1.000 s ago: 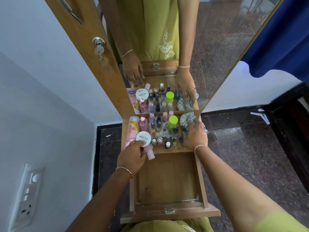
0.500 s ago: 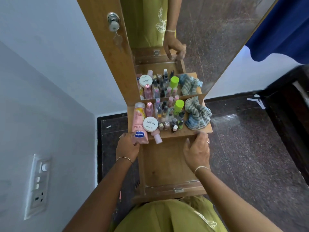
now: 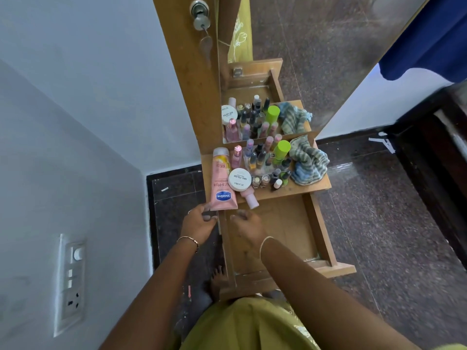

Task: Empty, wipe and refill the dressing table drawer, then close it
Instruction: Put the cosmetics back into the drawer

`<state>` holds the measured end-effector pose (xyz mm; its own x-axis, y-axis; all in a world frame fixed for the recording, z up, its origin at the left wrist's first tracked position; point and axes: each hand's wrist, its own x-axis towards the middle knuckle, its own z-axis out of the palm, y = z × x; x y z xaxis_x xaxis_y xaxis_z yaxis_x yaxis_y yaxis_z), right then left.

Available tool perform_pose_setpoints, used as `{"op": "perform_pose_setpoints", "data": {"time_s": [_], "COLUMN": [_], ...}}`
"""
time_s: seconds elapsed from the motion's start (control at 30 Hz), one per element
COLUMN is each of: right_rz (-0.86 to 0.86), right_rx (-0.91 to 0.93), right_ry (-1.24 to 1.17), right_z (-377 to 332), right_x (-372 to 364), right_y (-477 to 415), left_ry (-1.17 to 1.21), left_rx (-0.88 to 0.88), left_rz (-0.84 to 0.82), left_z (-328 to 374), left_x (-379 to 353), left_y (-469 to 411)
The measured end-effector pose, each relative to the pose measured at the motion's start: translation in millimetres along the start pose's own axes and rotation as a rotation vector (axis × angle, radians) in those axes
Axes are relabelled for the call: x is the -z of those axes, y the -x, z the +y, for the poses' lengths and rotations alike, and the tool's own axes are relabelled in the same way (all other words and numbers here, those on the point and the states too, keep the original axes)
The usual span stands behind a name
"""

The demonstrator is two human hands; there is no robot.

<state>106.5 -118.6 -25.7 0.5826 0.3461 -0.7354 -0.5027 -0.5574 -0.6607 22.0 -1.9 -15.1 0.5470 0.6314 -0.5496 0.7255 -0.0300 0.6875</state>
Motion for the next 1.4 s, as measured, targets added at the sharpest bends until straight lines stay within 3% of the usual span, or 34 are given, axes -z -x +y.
{"op": "perform_pose_setpoints", "data": {"time_s": [0.23, 0.43, 0.83, 1.13, 1.4], "right_rz": [0.114, 0.185, 0.151, 0.083, -0.007], "right_rx": [-0.215, -0.222, -0.172, -0.132, -0.156], "right_ry": [-0.448, -0.633, -0.62, -0.564, -0.525], "right_z": [3, 5, 1, 7, 21], "right_x": [-23, -39, -53, -55, -50], "right_y": [-13, -18, -9, 11, 24], "left_ry": [0.066, 0.059, 0.105, 0.406, 0.396], "left_rx": [0.061, 0.038, 0.053, 0.171, 0.149], "left_rz": [-0.034, -0.042, -0.045, 0.062, -0.015], "left_z": [-13, -13, -16, -15, -7], "left_x": [9, 15, 24, 27, 33], "left_y": [0, 2, 4, 1, 4]}}
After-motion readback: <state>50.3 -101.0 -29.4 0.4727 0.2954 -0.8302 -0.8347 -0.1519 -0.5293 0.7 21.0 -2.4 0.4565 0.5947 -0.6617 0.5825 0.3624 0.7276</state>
